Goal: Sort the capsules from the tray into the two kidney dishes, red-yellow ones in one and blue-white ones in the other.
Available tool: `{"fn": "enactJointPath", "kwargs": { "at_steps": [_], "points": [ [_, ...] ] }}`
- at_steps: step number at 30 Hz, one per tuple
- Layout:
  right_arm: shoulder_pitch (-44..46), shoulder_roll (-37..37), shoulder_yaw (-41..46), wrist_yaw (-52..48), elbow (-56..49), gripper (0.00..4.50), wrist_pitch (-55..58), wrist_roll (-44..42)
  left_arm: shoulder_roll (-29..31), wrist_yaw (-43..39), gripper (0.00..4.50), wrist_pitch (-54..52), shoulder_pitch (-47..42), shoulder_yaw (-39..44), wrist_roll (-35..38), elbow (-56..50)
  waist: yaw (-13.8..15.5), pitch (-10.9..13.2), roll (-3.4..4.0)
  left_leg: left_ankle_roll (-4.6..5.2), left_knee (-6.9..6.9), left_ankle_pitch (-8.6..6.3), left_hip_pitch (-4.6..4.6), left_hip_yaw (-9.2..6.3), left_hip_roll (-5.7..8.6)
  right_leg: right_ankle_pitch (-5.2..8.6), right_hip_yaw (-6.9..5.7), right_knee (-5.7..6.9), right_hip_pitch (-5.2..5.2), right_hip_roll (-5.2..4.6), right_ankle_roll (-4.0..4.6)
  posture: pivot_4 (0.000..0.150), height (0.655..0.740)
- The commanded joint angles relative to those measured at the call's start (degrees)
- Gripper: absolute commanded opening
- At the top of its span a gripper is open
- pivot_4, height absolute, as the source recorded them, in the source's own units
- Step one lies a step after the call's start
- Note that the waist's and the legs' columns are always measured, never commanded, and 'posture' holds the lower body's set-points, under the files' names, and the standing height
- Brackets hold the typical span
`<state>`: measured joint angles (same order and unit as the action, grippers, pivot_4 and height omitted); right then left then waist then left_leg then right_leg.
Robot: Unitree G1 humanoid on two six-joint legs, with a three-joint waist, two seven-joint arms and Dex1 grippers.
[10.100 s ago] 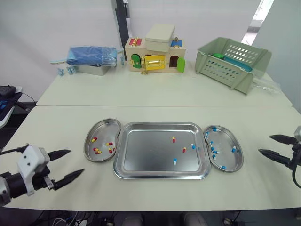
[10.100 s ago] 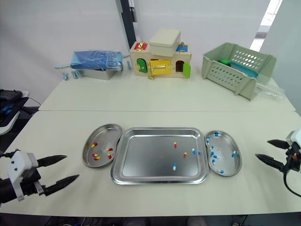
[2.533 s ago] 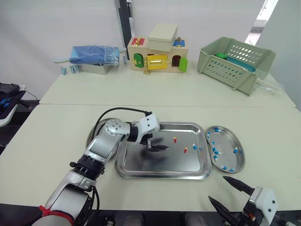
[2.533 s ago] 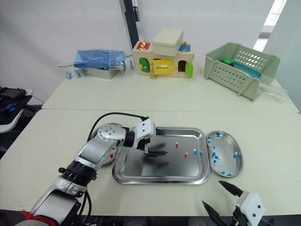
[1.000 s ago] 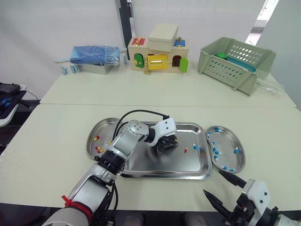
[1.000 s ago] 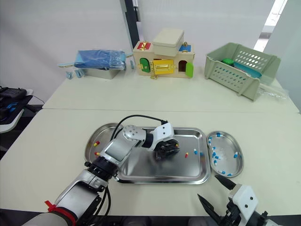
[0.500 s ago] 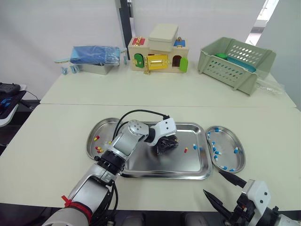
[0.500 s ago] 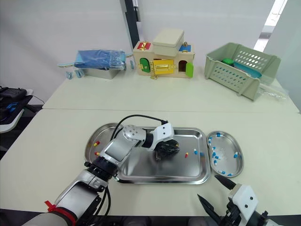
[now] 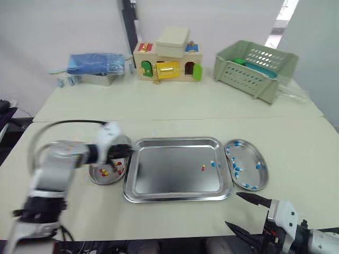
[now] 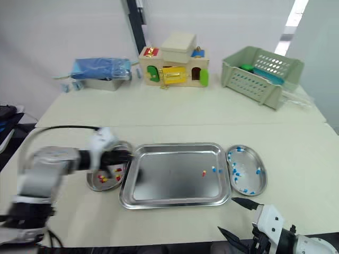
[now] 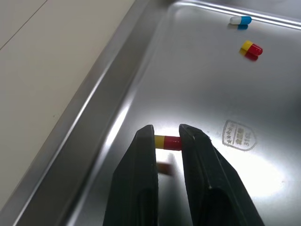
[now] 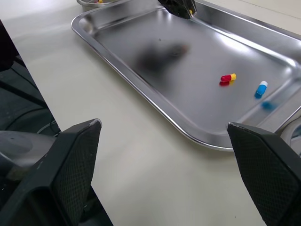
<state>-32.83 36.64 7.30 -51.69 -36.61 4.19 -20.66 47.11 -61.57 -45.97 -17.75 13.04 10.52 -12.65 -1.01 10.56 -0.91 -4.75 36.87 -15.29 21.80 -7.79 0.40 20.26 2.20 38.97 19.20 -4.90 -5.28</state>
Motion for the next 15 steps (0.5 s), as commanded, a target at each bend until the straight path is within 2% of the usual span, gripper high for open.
{"fn": "enactJointPath", "kwargs": {
  "at_steps": [1, 8, 15],
  "points": [
    [-0.5, 0.2, -0.2, -0.9, 0.0, 4.5, -1.2, -1.1, 1.3, 2.2, 0.4, -1.6, 0.2, 1.6, 2.6, -2.6, 0.0, 0.0, -0.09, 0.0, 0.0, 0.0, 0.02, -0.01, -0.01, 0.0, -0.01, 0.0, 0.01, 0.0, 0.0, 0.15, 0.74],
    [-0.6, -0.2, -0.3, -0.7, 0.6, 4.5, -1.5, -0.9, 1.8, 5.1, 0.4, -0.6, 0.3, 0.3, 4.5, -0.2, -1.1, 0.0, -0.07, 0.0, -0.04, 0.0, -0.02, 0.02, -0.1, 0.0, 0.04, 0.08, 0.08, 0.1, 0.01, 0.15, 0.74],
    [-0.5, -0.6, -0.5, -0.3, 0.9, 4.5, -1.7, -0.7, 2.7, 7.1, 0.4, -0.3, 0.0, -2.2, 4.6, 2.2, -0.9, 0.0, -0.08, 0.0, -0.04, 0.0, -0.01, 0.02, -0.11, 0.0, 0.06, 0.08, 0.09, 0.11, 0.01, 0.15, 0.74]
  ]
}}
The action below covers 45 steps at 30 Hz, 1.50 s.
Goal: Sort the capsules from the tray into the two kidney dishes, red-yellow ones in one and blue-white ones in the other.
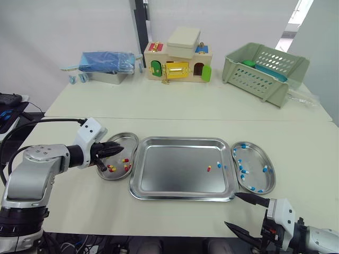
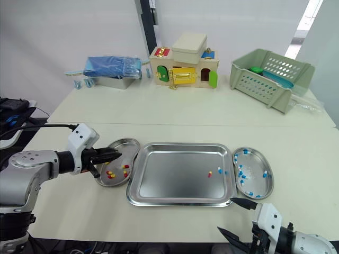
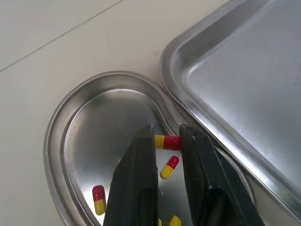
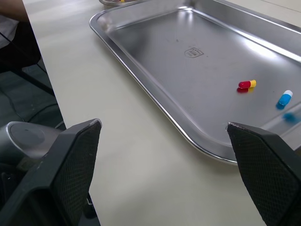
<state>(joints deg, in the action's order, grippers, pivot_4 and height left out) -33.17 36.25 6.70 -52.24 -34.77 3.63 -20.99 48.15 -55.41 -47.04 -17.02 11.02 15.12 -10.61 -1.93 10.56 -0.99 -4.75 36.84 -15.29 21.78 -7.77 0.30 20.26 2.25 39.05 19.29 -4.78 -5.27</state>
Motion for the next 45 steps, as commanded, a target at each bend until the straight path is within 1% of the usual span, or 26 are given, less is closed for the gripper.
{"fn": "enactJointPath", "kwargs": {
  "at_steps": [1, 3, 5, 6, 10, 14, 15, 16, 18, 22, 26, 29, 31, 33, 37, 41, 45],
  "points": [
    [-0.1, -0.3, 0.0, 0.4, -0.9, 4.5, -1.2, -0.3, 1.8, 1.2, 0.4, 1.0, -0.9, -0.6, -0.2, 0.6, 0.0, 0.0, 0.0, 0.0, 0.0, 0.0, 0.0, 0.01, 0.0, 0.0, 0.01, 0.0, 0.0, 0.0, 0.0, 0.15, 0.74],
    [0.0, -0.4, -0.1, 0.5, -0.8, 4.5, -1.2, -0.2, 1.9, 1.6, 0.4, 1.3, -1.1, -1.3, -0.2, 1.3, 0.0, 0.0, 0.0, 0.0, 0.0, 0.0, 0.0, 0.01, 0.0, 0.0, 0.01, 0.0, 0.0, 0.0, 0.0, 0.15, 0.74],
    [0.0, -0.4, -0.2, 0.5, -0.7, 4.5, -1.2, -0.2, 1.8, 2.2, 1.12, 1.5, -1.4, -1.7, 0.1, 1.7, 0.0, 0.0, 0.0, 0.0, 0.0, 0.0, 0.0, 0.01, 0.0, 0.0, 0.01, 0.0, 0.0, 0.0, 0.0, 0.15, 0.74],
    [0.0, -0.5, -0.2, 0.5, -0.7, 4.5, -1.3, -0.2, 1.7, 2.4, 1.33, 1.5, -1.5, -1.8, 0.3, 1.8, 0.0, 0.0, 0.0, 0.0, 0.0, 0.0, 0.0, 0.01, 0.0, 0.0, 0.01, 0.0, 0.0, 0.0, 0.0, 0.15, 0.74],
    [0.0, -0.5, -0.1, 0.6, -0.4, 4.5, -1.5, -0.1, 2.0, 2.9, 2.51, 1.6, -1.6, -2.1, 0.9, 1.9, 0.0, 0.0, 0.0, 0.0, 0.0, 0.0, 0.0, 0.01, 0.0, 0.0, 0.01, 0.0, 0.0, 0.0, 0.0, 0.15, 0.74],
    [0.0, -0.5, -0.1, 0.6, -0.2, 4.5, -1.7, -0.1, 2.3, 2.8, 3.83, 1.7, -1.4, -2.1, 1.2, 1.8, 0.0, 0.0, 0.0, 0.0, 0.0, 0.0, 0.0, 0.01, 0.0, 0.0, 0.01, 0.0, 0.0, 0.0, 0.0, 0.15, 0.74],
    [0.0, -0.5, 0.1, 0.5, -0.2, 4.5, -1.7, -0.2, 2.3, 2.7, 4.08, 1.7, -1.2, -2.0, 1.4, 1.7, 0.0, 0.0, 0.0, 0.0, 0.0, 0.0, 0.0, 0.01, 0.0, 0.0, 0.01, 0.0, 0.0, 0.0, 0.0, 0.15, 0.74],
    [-0.1, -0.3, 0.4, 0.4, -0.4, 4.5, -1.5, -0.6, 2.4, 2.6, 4.43, 1.6, -1.1, -1.8, 1.6, 1.6, 0.0, 0.0, 0.0, 0.0, 0.0, 0.0, 0.0, 0.01, 0.0, 0.0, 0.01, 0.0, 0.0, 0.0, 0.0, 0.15, 0.74],
    [0.1, 0.4, 2.0, 0.4, -1.5, 4.5, 0.1, -2.6, 2.9, 2.1, 4.47, 1.7, -0.6, -1.0, 2.2, 1.4, 0.0, 0.0, 0.0, 0.0, 0.0, 0.0, 0.0, 0.01, 0.0, 0.0, 0.01, 0.0, 0.0, 0.0, 0.0, 0.15, 0.74],
    [2.1, 4.1, 9.1, 0.0, -3.1, 4.5, 6.9, -10.6, 4.9, 0.2, 4.47, 2.5, 1.2, 2.7, 4.6, 2.0, -0.1, 0.0, 0.0, 0.0, 0.0, 0.0, 0.0, 0.04, 0.0, 0.0, 0.05, 0.0, 0.01, 0.0, 0.0, 0.15, 0.74],
    [3.0, 10.7, 19.5, -2.3, -1.6, 4.5, 15.0, -17.9, 9.4, -3.9, 4.47, 4.5, 7.6, 9.1, 6.1, 3.6, -0.4, 0.0, 0.01, 0.01, -0.04, 0.0, -0.01, 0.05, -0.02, 0.0, 0.05, 0.0, 0.02, 0.0, 0.01, 0.15, 0.74],
    [3.3, 14.2, 25.6, -3.5, 1.8, 4.5, 20.7, -21.3, 11.7, -5.4, 4.47, 7.0, 12.5, 13.7, 5.9, 6.4, -0.2, 0.0, 0.0, 0.01, -0.09, -0.01, -0.01, 0.06, -0.03, 0.0, 0.04, -0.04, 0.03, 0.0, 0.01, 0.15, 0.74],
    [4.7, 16.8, 27.8, -5.5, 7.9, 4.5, 21.6, -19.6, 12.9, -6.2, 4.47, 9.2, 16.5, 17.8, 5.2, 8.3, 0.0, 0.0, -0.02, 0.02, -0.09, -0.01, 0.0, 0.09, -0.01, 0.0, 0.06, -0.06, 0.02, -0.01, 0.01, 0.15, 0.74],
    [7.0, 19.1, 27.6, -7.2, 13.5, 4.5, 21.1, -17.1, 13.3, -6.9, 4.47, 10.5, 20.6, 21.4, 4.7, 9.1, -0.1, 0.0, -0.04, 0.03, -0.07, -0.02, -0.01, 0.13, 0.0, 0.0, 0.08, -0.07, 0.02, -0.03, 0.01, 0.15, 0.74],
    [11.4, 21.1, 26.3, -9.6, 20.7, 4.5, 19.2, -14.2, 13.4, -7.3, 4.47, 14.0, 26.4, 24.9, 3.4, 10.5, 0.0, 0.0, -0.02, 0.04, -0.12, -0.02, -0.02, 0.14, -0.03, 0.0, 0.07, -0.07, 0.04, -0.02, 0.01, 0.15, 0.74],
    [16.4, 22.9, 24.7, -12.2, 27.8, 4.5, 16.9, -10.7, 12.3, -6.5, 4.47, 15.6, 30.7, 28.4, 3.0, 11.9, -0.1, 0.0, -0.02, 0.04, -0.12, -0.02, -0.01, 0.19, -0.02, 0.0, 0.11, -0.08, 0.05, -0.03, 0.01, 0.15, 0.74],
    [20.7, 23.3, 23.3, -14.2, 33.5, 4.5, 14.2, -8.2, 9.9, -5.6, 4.47, 15.9, 35.1, 30.2, 3.3, 9.8, -0.1, 0.0, 0.0, 0.04, -0.13, -0.02, -0.01, 0.19, -0.02, 0.0, 0.1, -0.08, 0.05, -0.04, 0.01, 0.15, 0.74]
  ]
}}
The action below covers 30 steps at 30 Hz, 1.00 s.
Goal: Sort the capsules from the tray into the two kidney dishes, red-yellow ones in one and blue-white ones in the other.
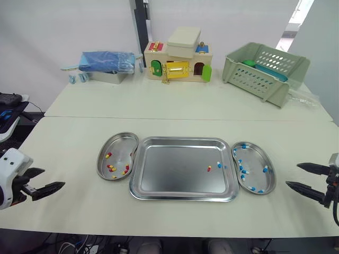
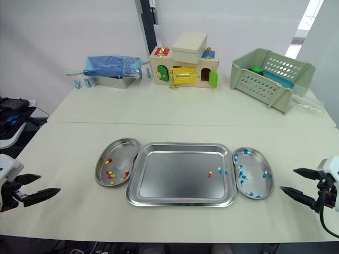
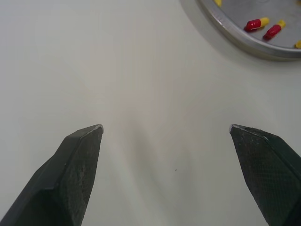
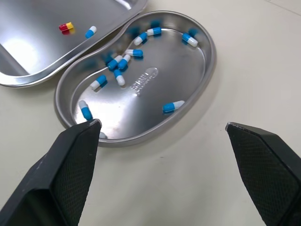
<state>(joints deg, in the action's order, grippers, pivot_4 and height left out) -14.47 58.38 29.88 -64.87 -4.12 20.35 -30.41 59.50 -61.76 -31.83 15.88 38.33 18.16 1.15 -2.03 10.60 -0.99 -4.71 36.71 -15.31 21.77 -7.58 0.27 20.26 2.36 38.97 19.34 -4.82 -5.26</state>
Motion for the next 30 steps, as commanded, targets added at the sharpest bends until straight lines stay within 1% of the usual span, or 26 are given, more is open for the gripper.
{"fn": "enactJointPath", "kwargs": {
  "at_steps": [1, 6, 10, 13, 16, 20, 24, 25, 26, 27, 28, 29, 30],
  "points": [
    [2.9, 1.3, -0.2, -2.1, 4.1, 4.5, -3.1, 1.7, -2.2, 1.1, 4.47, 0.6, 3.0, 3.3, 0.3, -2.6, 0.0, 0.0, 0.0, 0.0, 0.0, 0.0, 0.0, 0.01, 0.0, 0.0, 0.01, -0.01, 0.0, 0.0, 0.0, 0.15, 0.74],
    [5.5, 1.3, -1.0, -3.5, 6.1, 4.5, -4.0, 3.3, -3.3, 1.9, 4.47, 0.0, 4.0, 3.7, 0.9, -4.2, 0.0, 0.0, 0.0, 0.0, 0.0, 0.0, 0.0, -0.01, -0.01, 0.0, -0.01, 0.01, 0.0, -0.01, 0.0, 0.15, 0.74],
    [5.0, 0.5, -0.7, -3.6, 5.3, 4.5, -4.0, 3.5, -3.2, 2.3, 4.47, -0.2, 3.3, 3.3, 1.3, -4.3, 0.0, 0.0, 0.0, 0.0, 0.0, 0.0, 0.01, 0.01, 0.02, 0.0, 0.0, -0.01, 0.0, -0.04, 0.0, 0.15, 0.74],
    [2.8, -0.9, 0.3, -3.5, 3.4, 4.5, -4.2, 3.2, -3.0, 2.2, 4.47, -0.6, 2.7, 2.7, 2.2, -5.1, 0.0, 0.0, 0.0, 0.0, 0.0, 0.0, 0.0, 0.01, 0.02, 0.0, 0.0, -0.01, 0.0, -0.04, 0.0, 0.15, 0.74],
    [-1.2, -2.4, 2.2, -3.9, -0.6, 4.5, -3.5, 1.9, -2.5, 1.9, 4.47, -1.6, 1.8, 2.2, 3.4, -7.1, 0.1, 0.0, 0.0, 0.0, 0.0, 0.0, 0.02, 0.0, 0.03, 0.0, 0.0, -0.01, 0.0, -0.04, 0.0, 0.15, 0.74],
    [-9.0, -5.5, 4.0, -4.8, -10.9, 4.5, -0.9, -1.5, -1.6, 1.2, 4.47, -3.3, -2.0, -1.5, 5.9, -12.0, 0.2, 0.0, -0.01, -0.01, 0.0, 0.0, 0.03, -0.02, 0.03, 0.0, -0.02, -0.02, -0.01, -0.04, 0.0, 0.15, 0.74],
    [-15.9, -8.9, 2.8, -4.6, -20.5, 4.5, 0.3, -3.5, -1.5, 0.4, 4.47, -4.9, -11.0, -10.4, 9.4, -17.2, 0.6, 0.0, 0.0, -0.01, 0.01, 0.0, 0.03, -0.06, 0.04, 0.0, -0.06, -0.02, -0.06, -0.04, -0.01, 0.15, 0.74],
    [-18.5, -11.4, 0.7, -2.8, -25.3, 4.5, 0.0, -3.7, -3.3, -0.3, 4.47, -4.9, -17.2, -17.2, 9.5, -18.9, 0.6, 0.0, 0.0, -0.01, 0.03, 0.0, 0.04, -0.06, 0.04, 0.0, -0.07, -0.02, -0.06, -0.04, -0.01, 0.15, 0.74],
    [-21.5, -16.2, -4.2, 1.3, -30.3, 4.5, -3.1, -0.5, -9.7, -2.2, 4.47, -4.2, -27.2, -28.3, 7.5, -19.0, 0.6, 0.0, 0.0, -0.01, 0.03, 0.0, 0.05, -0.07, 0.04, -0.01, -0.07, -0.02, -0.06, -0.04, -0.01, 0.15, 0.74],
    [-23.8, -21.4, -8.5, 6.1, -34.2, 4.5, -5.8, 2.2, -16.1, -4.7, 4.47, -3.2, -36.0, -37.7, 5.4, -18.0, 0.5, 0.0, 0.0, -0.02, 0.04, 0.0, 0.04, -0.07, 0.04, -0.01, -0.06, -0.01, -0.06, -0.04, -0.01, 0.15, 0.74],
    [-25.5, -25.3, -11.6, 9.8, -37.0, 4.5, -7.4, 4.0, -20.7, -6.7, 4.47, -1.8, -42.3, -44.2, 3.5, -16.4, 0.1, 0.0, 0.0, -0.02, 0.04, 0.0, 0.04, -0.04, 0.03, -0.01, -0.05, -0.01, -0.06, -0.04, -0.02, 0.15, 0.74],
    [-26.1, -27.2, -13.2, 11.8, -38.2, 4.5, -8.1, 5.0, -22.8, -7.8, 4.47, -0.8, -45.2, -47.1, 2.5, -15.2, 1.3, -0.2, 0.13, -0.02, 0.04, 0.0, 0.01, 0.05, 0.04, -0.02, 0.06, -0.02, -0.04, -0.04, -0.04, 0.15, 0.74],
    [-26.7, -28.1, -14.0, 12.5, -39.0, 4.5, -8.1, 5.4, -23.7, -8.2, 4.47, -0.3, -46.8, -48.1, 2.1, -14.1, 2.7, -0.2, 0.43, -0.02, 0.08, 0.01, 0.02, -0.26, 0.1, 0.03, -0.13, -0.05, -0.17, 0.02, -0.06, 0.15, 0.74]
  ]
}}
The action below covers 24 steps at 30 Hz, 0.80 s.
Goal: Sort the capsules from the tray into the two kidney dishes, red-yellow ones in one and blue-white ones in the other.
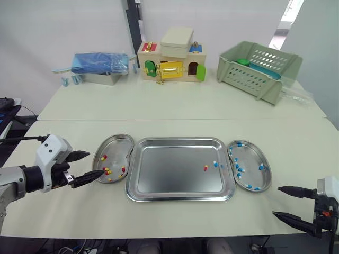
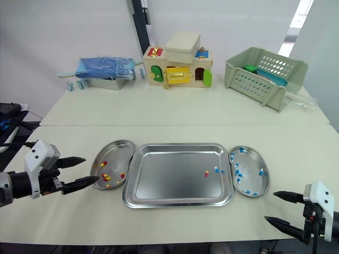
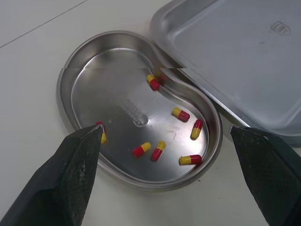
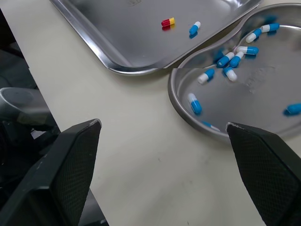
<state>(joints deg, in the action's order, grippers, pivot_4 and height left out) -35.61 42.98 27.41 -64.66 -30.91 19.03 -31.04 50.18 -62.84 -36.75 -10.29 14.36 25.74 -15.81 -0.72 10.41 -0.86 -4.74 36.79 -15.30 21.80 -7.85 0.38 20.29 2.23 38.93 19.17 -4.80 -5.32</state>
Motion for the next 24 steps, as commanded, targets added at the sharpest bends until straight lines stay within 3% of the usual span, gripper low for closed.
{"fn": "enactJointPath", "kwargs": {
  "at_steps": [1, 3, 6, 24],
  "points": [
    [-6.2, -13.4, -12.4, 13.0, -13.1, 4.5, -6.8, 6.8, -14.8, -7.3, 4.47, 4.9, -22.2, -25.3, -5.5, 4.1, 2.2, 0.0, 0.04, -0.01, 0.15, 0.02, 0.17, -0.04, 0.06, -0.02, 0.04, -0.01, -0.07, 0.03, -0.03, 0.15, 0.74],
    [-7.2, -14.6, -14.1, 14.7, -14.6, 4.5, -7.1, 8.9, -15.8, -8.4, 4.47, 6.0, -25.1, -27.3, -6.4, 6.9, -1.5, -0.2, -0.13, -0.38, 0.39, 0.3, 0.81, 0.25, 0.0, 0.14, 0.54, 0.01, 0.16, 0.05, -0.21, 0.15, 0.74],
    [-7.2, -14.5, -15.1, 16.9, -15.9, 4.5, -6.8, 9.5, -16.3, -9.3, 4.47, 7.2, -26.8, -28.9, -6.5, 9.0, -3.3, -0.2, -0.09, -0.35, 0.15, 0.29, 0.57, 0.22, -0.08, 0.19, 0.51, 0.03, 0.16, 0.12, -0.11, 0.15, 0.74],
    [-7.2, -13.8, -16.6, 22.5, -16.4, 4.5, -5.8, 9.0, -23.9, -10.0, 4.47, 17.7, -32.2, -36.9, -14.2, 19.9, -1.2, -0.2, -0.01, -0.11, 0.18, 0.18, 0.46, 0.05, -0.17, 0.23, 0.34, 0.06, -0.03, 0.25, -0.05, 0.15, 0.74]
  ]
}}
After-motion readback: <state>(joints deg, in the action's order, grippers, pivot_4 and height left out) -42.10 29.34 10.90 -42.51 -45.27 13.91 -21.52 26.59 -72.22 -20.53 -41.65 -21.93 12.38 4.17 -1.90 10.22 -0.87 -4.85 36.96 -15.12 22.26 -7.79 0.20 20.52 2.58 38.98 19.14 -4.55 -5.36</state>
